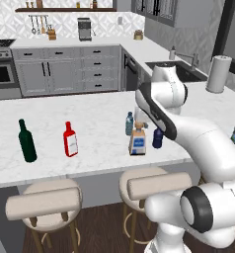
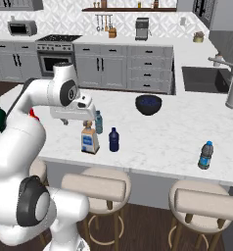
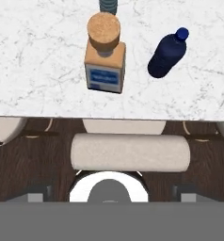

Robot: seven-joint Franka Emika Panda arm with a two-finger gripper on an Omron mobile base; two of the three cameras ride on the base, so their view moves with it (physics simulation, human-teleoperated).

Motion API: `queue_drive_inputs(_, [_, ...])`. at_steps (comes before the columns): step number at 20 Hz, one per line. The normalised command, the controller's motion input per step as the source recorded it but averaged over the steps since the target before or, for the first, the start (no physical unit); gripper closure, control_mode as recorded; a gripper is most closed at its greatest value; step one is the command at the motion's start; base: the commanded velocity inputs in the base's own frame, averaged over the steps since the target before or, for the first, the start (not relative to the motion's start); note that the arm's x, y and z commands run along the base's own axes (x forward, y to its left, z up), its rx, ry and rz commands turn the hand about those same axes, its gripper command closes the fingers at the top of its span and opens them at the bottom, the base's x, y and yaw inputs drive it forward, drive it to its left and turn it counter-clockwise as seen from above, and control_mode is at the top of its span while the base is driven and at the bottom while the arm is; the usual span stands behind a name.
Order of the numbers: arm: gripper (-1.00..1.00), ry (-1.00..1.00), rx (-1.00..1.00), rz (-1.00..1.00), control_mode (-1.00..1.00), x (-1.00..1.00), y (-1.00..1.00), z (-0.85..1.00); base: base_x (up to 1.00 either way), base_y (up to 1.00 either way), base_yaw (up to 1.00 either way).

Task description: Move the plastic bottles in the middle to the plastics group, and the glass bottles in the middle to the glass group.

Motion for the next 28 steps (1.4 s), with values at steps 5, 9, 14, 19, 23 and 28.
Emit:
queue_drive_inputs(5, [-1.0, 0.1, 0.0, 0.09, -1.0, 0.64, 0.21, -0.16, 0.0, 0.0, 0.0])
queue_drive_inputs(9, [-1.0, 0.06, 0.01, 0.12, -1.0, 0.51, 0.0, -0.22, 0.0, 0.0, 0.0])
queue_drive_inputs(14, [-1.0, 0.0, 0.0, 0.11, -1.0, 0.3, 0.0, -0.32, 0.0, 0.0, 0.0])
queue_drive_inputs(19, [-1.0, -0.07, 0.0, 0.12, -1.0, 0.27, 0.0, -0.35, 0.0, 0.0, 0.0])
queue_drive_inputs(23, [-1.0, -0.14, 0.0, 0.14, -1.0, 0.23, 0.0, -0.38, 0.0, 0.0, 0.0])
queue_drive_inputs(28, [-1.0, -0.05, 0.0, 0.12, -1.0, 0.29, -0.01, -0.26, 0.0, 0.0, 0.0])
